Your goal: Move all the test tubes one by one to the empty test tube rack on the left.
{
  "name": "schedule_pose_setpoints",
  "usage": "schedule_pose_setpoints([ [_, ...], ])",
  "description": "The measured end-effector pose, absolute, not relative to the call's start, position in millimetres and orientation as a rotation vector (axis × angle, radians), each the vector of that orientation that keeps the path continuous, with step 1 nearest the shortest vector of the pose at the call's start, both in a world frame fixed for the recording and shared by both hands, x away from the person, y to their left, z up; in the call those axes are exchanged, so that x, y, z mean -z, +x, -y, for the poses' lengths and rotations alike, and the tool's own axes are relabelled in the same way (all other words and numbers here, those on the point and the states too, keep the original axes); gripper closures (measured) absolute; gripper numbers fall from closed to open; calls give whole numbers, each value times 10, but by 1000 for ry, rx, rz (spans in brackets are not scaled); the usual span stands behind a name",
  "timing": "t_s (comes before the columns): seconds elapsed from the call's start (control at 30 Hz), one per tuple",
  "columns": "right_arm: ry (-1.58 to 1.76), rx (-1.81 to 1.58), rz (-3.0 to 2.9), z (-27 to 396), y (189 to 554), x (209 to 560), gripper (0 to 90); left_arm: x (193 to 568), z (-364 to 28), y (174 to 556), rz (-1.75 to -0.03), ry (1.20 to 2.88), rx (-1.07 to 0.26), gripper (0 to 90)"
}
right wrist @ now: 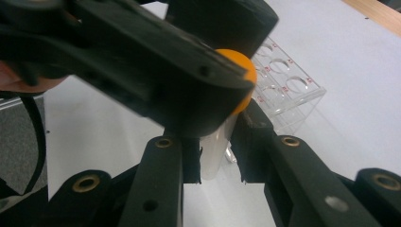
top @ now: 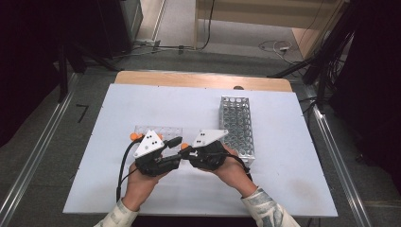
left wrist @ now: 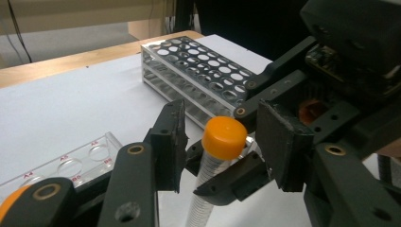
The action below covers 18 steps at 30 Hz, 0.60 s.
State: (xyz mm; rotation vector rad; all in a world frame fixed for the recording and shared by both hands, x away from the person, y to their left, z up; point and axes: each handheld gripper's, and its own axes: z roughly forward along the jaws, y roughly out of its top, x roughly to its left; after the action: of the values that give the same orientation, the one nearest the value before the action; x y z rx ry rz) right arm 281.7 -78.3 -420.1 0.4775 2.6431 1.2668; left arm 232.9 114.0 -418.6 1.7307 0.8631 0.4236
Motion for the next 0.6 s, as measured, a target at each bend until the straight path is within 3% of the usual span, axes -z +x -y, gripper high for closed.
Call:
schedule_pose_setpoints([
  [0.2,484,-1263,-2642,767,2824,4207,718,4221,-1134,2353,-849,1738,-382,671],
  [0.6,496,-1275,-2632,783,2825,4205,716,4204,-1127,2364,-850,1742,-372,696],
])
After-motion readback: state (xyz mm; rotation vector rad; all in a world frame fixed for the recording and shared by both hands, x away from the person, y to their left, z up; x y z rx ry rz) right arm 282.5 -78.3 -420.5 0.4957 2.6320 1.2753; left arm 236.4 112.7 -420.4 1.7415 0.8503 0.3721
